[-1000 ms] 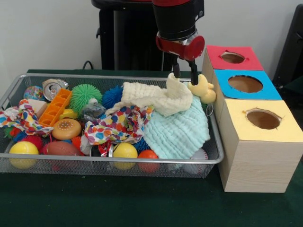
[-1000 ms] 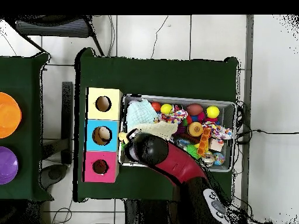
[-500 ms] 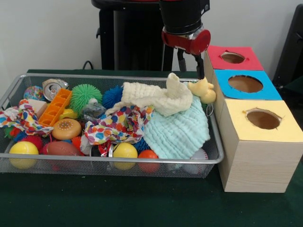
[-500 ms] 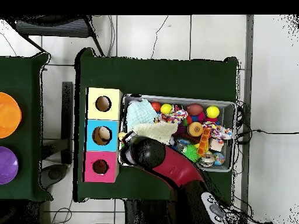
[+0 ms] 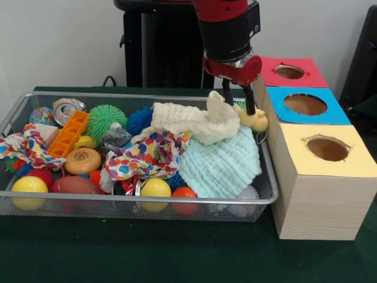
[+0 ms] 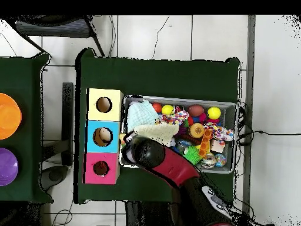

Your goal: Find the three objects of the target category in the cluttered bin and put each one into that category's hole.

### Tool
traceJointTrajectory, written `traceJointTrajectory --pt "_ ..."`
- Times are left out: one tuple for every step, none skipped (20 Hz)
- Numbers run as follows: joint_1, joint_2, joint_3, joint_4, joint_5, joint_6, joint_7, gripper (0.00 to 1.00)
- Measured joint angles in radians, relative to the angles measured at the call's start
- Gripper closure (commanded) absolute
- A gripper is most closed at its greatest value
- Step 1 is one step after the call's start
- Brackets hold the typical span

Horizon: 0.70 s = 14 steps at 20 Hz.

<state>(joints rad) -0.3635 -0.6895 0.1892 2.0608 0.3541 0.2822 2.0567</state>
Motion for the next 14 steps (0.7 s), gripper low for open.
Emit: traceJointTrajectory --pt "-0.003 0.004 0.004 0.002 0.000 -0.011 0.000 0.00" --pt "-0.012 0.013 0.016 0.010 0.000 -0.042 0.000 0.00" --pt "-0.015 0.016 0.019 0.013 0.000 -0.053 0.000 0.00" --pt "-0.018 0.018 0.023 0.018 0.000 -0.064 0.000 0.00" --pt "-0.019 0.018 0.025 0.021 0.000 -0.068 0.000 0.00" --pt "-0.021 0.017 0.027 0.024 0.000 -0.072 0.000 0.00" --pt "-0.021 0.017 0.028 0.025 0.000 -0.072 0.000 0.00" --pt "-0.021 0.017 0.029 0.026 0.000 -0.072 0.000 0.00" --pt "-0.020 0.016 0.030 0.027 0.000 -0.072 0.000 0.00" --pt "-0.020 0.012 0.030 0.028 0.000 -0.072 0.000 0.00" --pt "-0.020 0.010 0.030 0.029 0.000 -0.072 0.000 0.00" --pt "-0.019 0.009 0.030 0.030 0.000 -0.072 0.000 0.00" --pt "-0.018 0.008 0.030 0.030 0.000 -0.072 0.000 0.00" --pt "-0.016 0.003 0.030 0.032 0.000 -0.072 0.000 0.00"
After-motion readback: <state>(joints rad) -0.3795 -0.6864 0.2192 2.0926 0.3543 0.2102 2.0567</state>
